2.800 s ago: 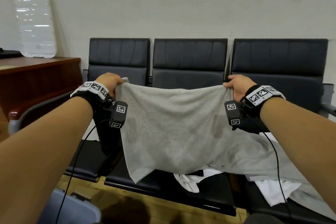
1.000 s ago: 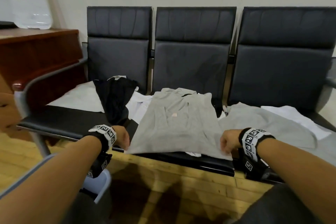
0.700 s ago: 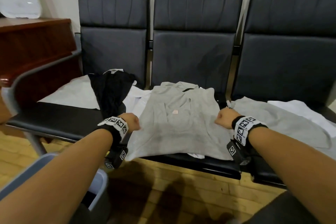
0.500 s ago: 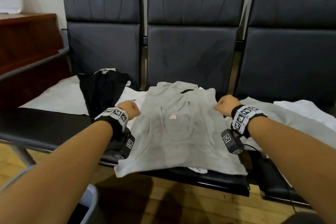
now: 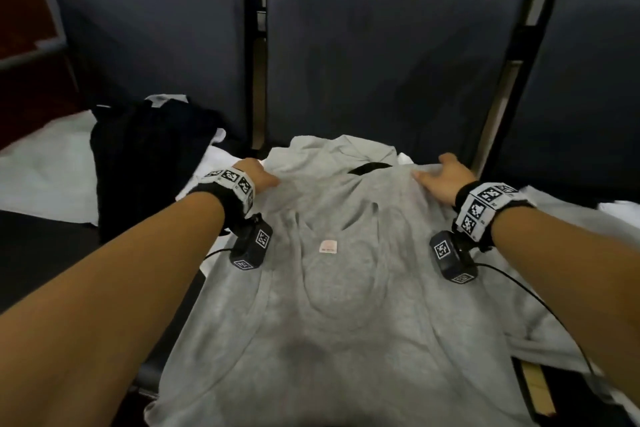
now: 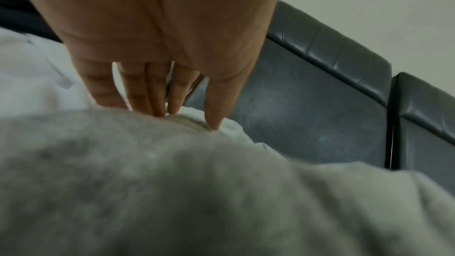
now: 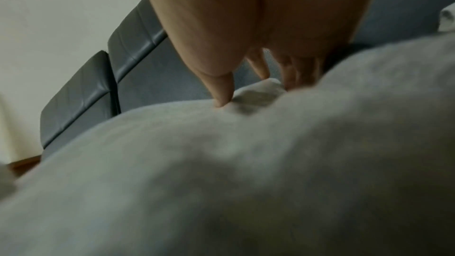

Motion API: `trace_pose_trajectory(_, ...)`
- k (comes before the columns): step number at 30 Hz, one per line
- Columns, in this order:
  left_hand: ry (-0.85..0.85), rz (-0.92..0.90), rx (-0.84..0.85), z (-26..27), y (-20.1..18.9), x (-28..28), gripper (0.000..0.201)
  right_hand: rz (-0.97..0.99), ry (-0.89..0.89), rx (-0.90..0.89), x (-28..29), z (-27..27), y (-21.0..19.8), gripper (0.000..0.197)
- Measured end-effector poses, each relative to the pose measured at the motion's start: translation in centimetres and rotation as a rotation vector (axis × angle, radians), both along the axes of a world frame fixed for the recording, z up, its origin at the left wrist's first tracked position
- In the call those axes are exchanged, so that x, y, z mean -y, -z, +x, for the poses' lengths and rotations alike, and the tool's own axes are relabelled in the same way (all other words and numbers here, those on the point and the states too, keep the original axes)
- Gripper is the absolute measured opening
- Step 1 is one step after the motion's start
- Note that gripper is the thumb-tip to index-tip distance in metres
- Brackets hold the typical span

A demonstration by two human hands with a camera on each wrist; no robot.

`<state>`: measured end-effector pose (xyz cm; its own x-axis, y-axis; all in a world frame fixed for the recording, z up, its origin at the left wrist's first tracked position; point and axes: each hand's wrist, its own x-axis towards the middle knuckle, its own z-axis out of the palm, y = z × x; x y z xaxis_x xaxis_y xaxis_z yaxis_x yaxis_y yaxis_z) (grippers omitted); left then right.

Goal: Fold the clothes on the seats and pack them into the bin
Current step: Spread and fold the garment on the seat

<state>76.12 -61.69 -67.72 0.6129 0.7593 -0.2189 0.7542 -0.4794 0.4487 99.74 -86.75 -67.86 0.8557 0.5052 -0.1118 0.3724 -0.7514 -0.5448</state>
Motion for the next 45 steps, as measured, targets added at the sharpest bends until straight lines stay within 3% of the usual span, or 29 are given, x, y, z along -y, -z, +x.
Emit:
trace_pose_trajectory(2, 0.005, 0.035, -0.010, 0.4, 1.1, -0.4, 0.035, 0.029, -0.001, 0.068, -0.2, 0.6, 0.6, 0.071)
trace_pose_trajectory(6, -0.008, 0.055, 0.001, 0.3, 1.5, -0.9, 0.021, 0.022, -0.041, 0.070, -0.2, 1.8, 0.5, 0.026)
trace_pose_trajectory(9, -0.059, 0.039, 0.042, -0.2, 0.9, -1.2, 0.014, 0.099, -0.033, 0.063, 0.3, 1.6, -0.2, 0.026)
trace_pose_trajectory(12, -0.128, 0.001, 0.129, -1.1, -0.5, -1.3, 0.026, 0.193, -0.005, 0.079, 0.9, 1.0, -1.3, 0.017)
trace_pose_trajectory(14, -0.120, -0.003, 0.128, -1.7, -1.5, -1.4, 0.034, 0.247, 0.010, 0.061, 1.5, 0.9, -1.8, 0.018)
trace_pose_trajectory(16, -0.109, -0.005, 0.166, -2.5, -2.5, -1.2, 0.027, 0.302, 0.013, 0.045, 2.1, 0.6, -2.3, 0.019)
trace_pose_trajectory(18, -0.145, -0.111, 0.338, -3.3, -3.6, -1.0, 0.018, 0.339, 0.008, 0.036, 2.5, 0.1, -2.9, 0.022)
trace_pose_trajectory(22, -0.114, -0.216, 0.539, -4.8, -3.4, -3.1, 0.031, 0.382, 0.005, 0.014, 3.1, -0.3, -3.8, 0.026)
trace_pose_trajectory(26, -0.159, -0.128, 0.488, -5.7, -5.2, -1.7, 0.013, 0.316, 0.004, 0.008, 3.4, 0.1, -4.6, 0.022)
trace_pose_trajectory(30, -0.259, 0.039, 0.405, -6.2, -6.0, -2.6, 0.013, 0.126, -0.041, 0.110, 2.8, 0.4, -5.9, 0.020)
trace_pose_trajectory(35, -0.333, 0.092, 0.396, -5.7, -7.8, -3.4, 0.012, 0.386, 0.065, 0.273, 1.6, 0.8, -8.0, 0.022)
trace_pose_trajectory(40, -0.309, 0.027, 0.477, -6.4, -8.2, -2.7, 0.009, 0.326, 0.039, 0.250, 1.1, -0.5, -8.2, 0.018)
trace_pose_trajectory(45, -0.248, -0.084, 0.532, -9.3, -9.2, 0.2, 0.027, 0.311, 0.015, 0.253, 3.2, -3.1, -8.3, 0.013)
